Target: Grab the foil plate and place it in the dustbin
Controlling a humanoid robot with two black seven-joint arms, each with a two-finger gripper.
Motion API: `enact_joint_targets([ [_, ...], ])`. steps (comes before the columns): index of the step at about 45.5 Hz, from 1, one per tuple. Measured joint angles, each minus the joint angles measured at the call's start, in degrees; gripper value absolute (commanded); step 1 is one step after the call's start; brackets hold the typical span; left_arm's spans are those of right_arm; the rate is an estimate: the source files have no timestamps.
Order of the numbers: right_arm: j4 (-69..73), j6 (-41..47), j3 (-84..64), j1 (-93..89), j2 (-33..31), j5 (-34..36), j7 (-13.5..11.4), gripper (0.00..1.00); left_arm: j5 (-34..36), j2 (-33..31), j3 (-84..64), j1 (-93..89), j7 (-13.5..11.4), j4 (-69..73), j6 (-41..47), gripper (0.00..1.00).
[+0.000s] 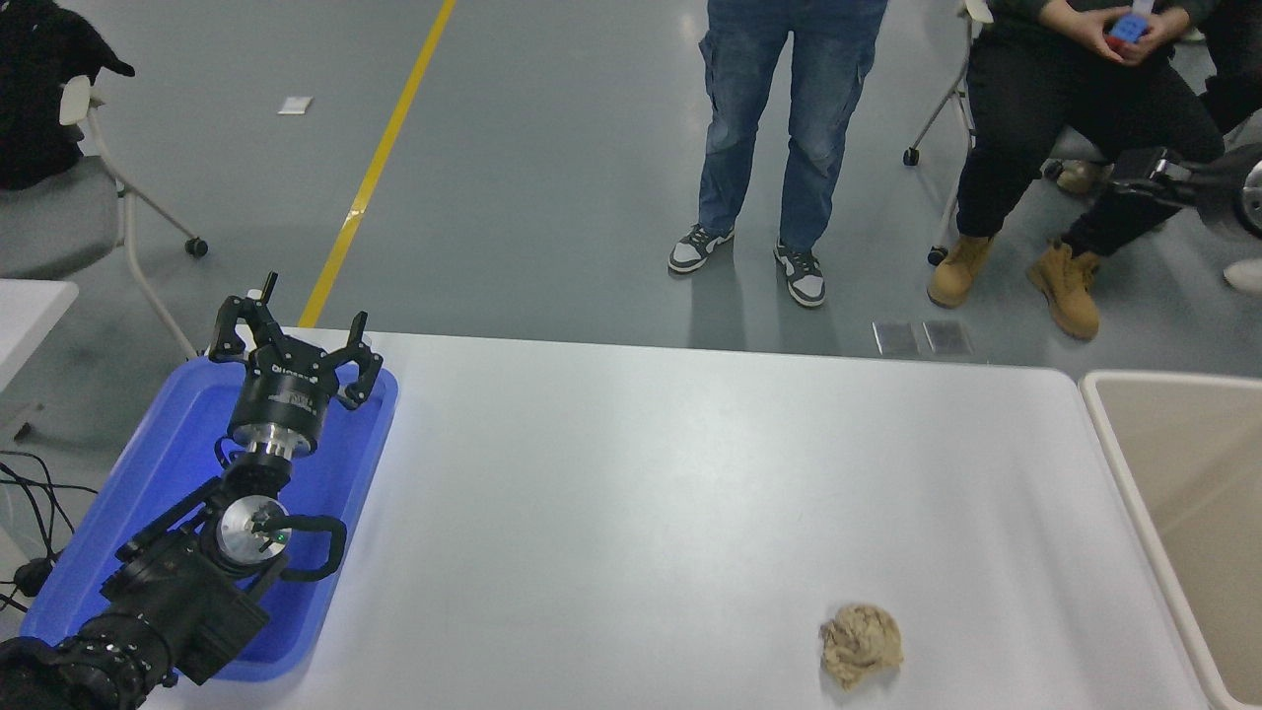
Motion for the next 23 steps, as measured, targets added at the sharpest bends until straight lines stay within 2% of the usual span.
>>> enact_joint_targets([
  [23, 20.96, 10.27, -4.27, 14.8, 2.65, -0.1, -0.01, 1.0, -0.03, 0.0, 0.0, 0.02, 0.0, 0.0, 0.01, 1.0],
])
